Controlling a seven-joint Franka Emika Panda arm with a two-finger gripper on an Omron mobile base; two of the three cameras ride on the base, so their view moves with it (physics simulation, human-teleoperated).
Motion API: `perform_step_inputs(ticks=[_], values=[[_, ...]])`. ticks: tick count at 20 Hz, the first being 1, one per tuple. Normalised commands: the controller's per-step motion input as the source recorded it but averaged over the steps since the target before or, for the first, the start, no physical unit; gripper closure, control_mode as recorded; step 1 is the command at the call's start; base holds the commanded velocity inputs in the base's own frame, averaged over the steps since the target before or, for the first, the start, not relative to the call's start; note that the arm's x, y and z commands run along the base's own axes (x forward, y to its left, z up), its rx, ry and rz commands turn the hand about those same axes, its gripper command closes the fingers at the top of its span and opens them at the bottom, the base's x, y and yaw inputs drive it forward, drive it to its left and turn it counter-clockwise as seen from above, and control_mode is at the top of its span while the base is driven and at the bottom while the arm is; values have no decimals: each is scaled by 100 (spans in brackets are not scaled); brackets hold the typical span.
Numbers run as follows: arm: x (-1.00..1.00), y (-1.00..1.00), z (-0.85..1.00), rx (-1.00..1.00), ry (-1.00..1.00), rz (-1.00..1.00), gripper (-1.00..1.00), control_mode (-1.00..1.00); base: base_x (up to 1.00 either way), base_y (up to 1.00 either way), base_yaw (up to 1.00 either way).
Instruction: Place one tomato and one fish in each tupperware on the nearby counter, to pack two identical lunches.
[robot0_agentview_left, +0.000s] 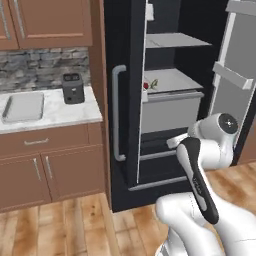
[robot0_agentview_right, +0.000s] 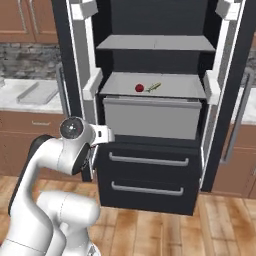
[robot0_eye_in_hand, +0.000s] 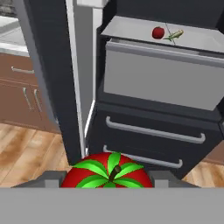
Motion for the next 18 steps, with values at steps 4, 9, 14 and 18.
perform_step_inputs(ticks=[4, 9, 14, 18], values=[[0, 0, 0, 0, 0, 0, 100, 100, -46, 100, 0], [0, 0, 0, 0, 0, 0, 100, 100, -26, 100, -1], [0, 0, 0, 0, 0, 0, 100, 100, -8, 100, -3], [0, 0, 0, 0, 0, 0, 100, 100, 0, 100, -3]])
